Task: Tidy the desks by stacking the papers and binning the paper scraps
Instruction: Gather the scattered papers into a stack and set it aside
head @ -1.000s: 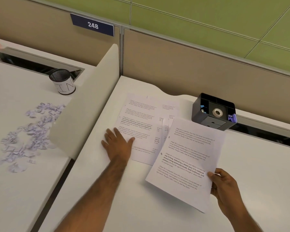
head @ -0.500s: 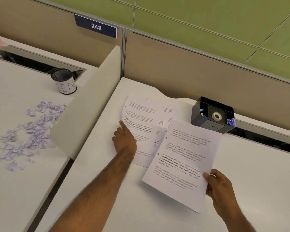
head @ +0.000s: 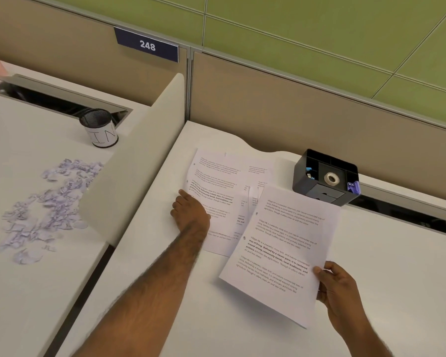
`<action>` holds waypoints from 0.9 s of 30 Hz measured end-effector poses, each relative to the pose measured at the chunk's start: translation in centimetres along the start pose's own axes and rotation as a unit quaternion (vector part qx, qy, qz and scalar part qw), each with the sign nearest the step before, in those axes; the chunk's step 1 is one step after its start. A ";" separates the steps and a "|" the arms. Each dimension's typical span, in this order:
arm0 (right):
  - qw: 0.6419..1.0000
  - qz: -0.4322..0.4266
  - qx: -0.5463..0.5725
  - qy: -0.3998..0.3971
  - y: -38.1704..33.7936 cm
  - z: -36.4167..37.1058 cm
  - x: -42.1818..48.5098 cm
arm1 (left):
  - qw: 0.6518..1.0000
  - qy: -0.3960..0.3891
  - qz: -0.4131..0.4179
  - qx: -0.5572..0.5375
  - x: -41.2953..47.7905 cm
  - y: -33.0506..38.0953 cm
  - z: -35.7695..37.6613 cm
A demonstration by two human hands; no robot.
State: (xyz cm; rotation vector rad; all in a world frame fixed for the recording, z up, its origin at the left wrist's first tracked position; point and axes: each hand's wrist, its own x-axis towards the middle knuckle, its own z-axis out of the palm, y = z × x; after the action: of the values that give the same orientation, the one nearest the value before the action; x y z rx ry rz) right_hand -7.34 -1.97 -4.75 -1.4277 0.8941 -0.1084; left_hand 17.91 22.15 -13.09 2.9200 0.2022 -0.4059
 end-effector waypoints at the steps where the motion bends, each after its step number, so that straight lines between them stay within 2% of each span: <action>1: 1.000 0.001 0.002 -0.001 0.0 0.1 0.0 | 1.000 -0.001 -0.002 -0.004 0.0 0.0 -0.1; 5: 1.000 0.003 -0.002 -0.006 0.1 0.3 0.0 | 1.000 0.000 -0.021 -0.024 0.2 -0.5 -0.3; 13: 1.000 0.006 -0.004 -0.001 0.6 0.0 -0.2 | 0.999 0.011 -0.002 -0.037 0.2 0.2 0.5; 15: 1.000 0.007 -0.005 -0.003 0.6 0.0 -0.2 | 0.998 0.001 0.005 -0.068 0.5 0.0 1.0; 17: 1.000 0.006 -0.004 -0.003 0.4 -0.1 -0.2 | 0.989 -0.026 0.000 -0.145 1.1 -0.2 1.1; 20: 1.000 0.001 -0.002 0.002 0.3 -0.3 -0.2 | 0.942 -0.051 -0.039 -0.331 1.9 -1.1 0.6; 24: 1.000 0.001 0.001 0.006 0.4 -0.4 -0.4 | 0.801 -0.103 -0.082 -0.584 4.2 -2.7 0.1; 25: 1.000 0.002 0.000 0.007 0.4 -0.4 -0.4 | 0.783 -0.113 -0.080 -0.606 4.7 -3.2 -0.3; 26: 1.000 0.004 -0.001 0.008 0.4 -0.4 -0.4 | 0.781 -0.119 -0.073 -0.608 5.1 -3.5 -0.8; 27: 1.000 0.004 -0.003 0.009 0.4 -0.5 -0.5 | 0.795 -0.116 -0.065 -0.592 5.4 -3.7 -1.4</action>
State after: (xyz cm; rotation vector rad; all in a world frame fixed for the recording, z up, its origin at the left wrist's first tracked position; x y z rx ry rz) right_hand -8.11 -2.04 -4.81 -1.4298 0.9150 -0.1130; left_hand 22.78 26.61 -13.92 1.6019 0.4268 -0.4265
